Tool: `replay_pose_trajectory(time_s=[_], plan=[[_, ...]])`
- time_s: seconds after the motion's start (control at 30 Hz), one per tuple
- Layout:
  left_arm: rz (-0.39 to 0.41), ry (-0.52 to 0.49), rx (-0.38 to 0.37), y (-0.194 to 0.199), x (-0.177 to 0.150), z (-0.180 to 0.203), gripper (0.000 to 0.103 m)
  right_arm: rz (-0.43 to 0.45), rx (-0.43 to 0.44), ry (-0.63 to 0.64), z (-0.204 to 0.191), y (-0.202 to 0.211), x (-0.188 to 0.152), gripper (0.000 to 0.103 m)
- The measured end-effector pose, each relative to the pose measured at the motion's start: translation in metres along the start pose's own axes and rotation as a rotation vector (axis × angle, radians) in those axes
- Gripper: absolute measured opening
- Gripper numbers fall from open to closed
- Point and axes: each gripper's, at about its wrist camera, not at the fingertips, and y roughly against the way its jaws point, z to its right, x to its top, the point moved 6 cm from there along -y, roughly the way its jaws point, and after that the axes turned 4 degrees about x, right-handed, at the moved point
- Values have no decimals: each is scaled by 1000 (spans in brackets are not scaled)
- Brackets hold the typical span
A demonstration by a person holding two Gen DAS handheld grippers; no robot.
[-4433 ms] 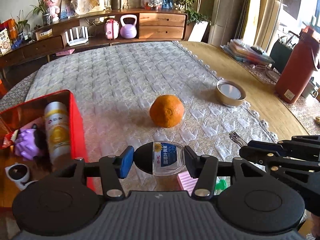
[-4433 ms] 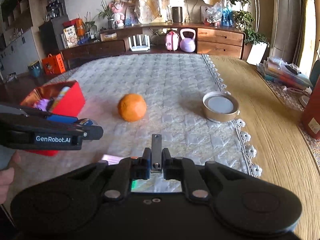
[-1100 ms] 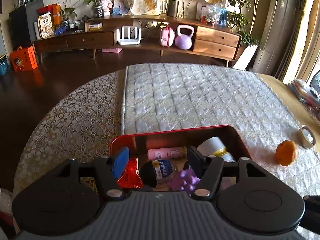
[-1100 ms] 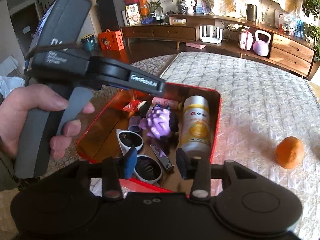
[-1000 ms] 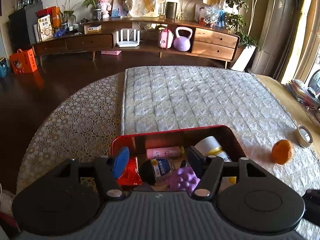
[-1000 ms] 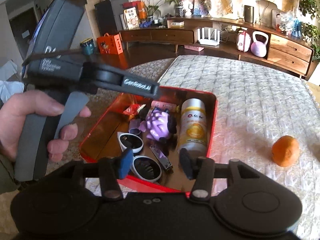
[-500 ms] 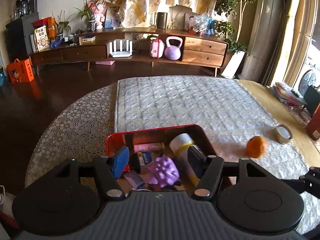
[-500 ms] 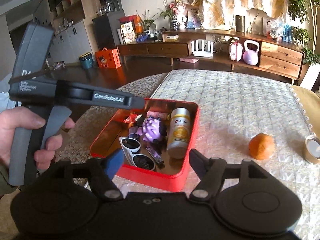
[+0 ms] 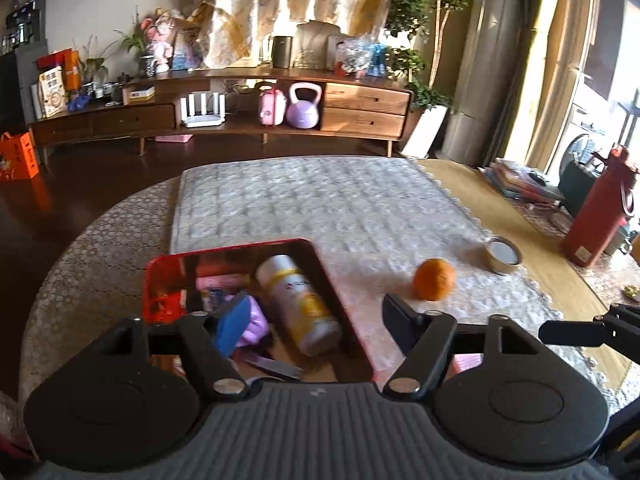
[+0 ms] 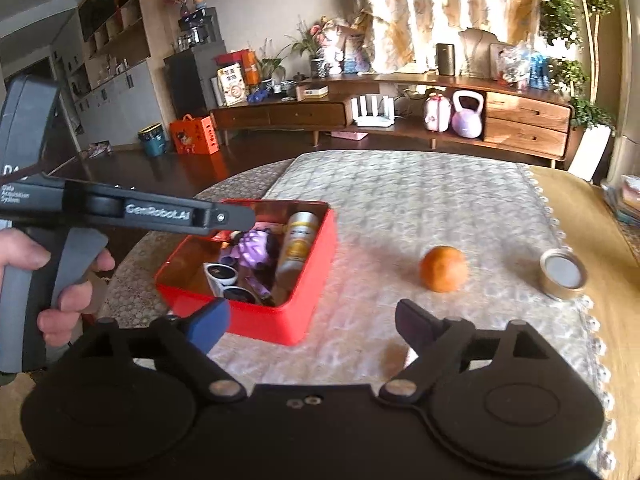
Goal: Organize rigid objects
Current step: 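Move both tools back toward the orange and green pushpin on the table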
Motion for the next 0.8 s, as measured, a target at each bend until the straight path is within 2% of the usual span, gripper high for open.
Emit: replay_pose_trajectory(time_s=[0.1,0.47,0.8], plan=[[6,-4,-20,3,-2,16,81,25,-17,-9,9,10,-5,103],[21,-6,-83,-2,-2,62,84,30,-76,-50,54,27,-29,103],[-15,-25,-102,-33,2,99,84,-14,-78,-23,78,12,-53,103]])
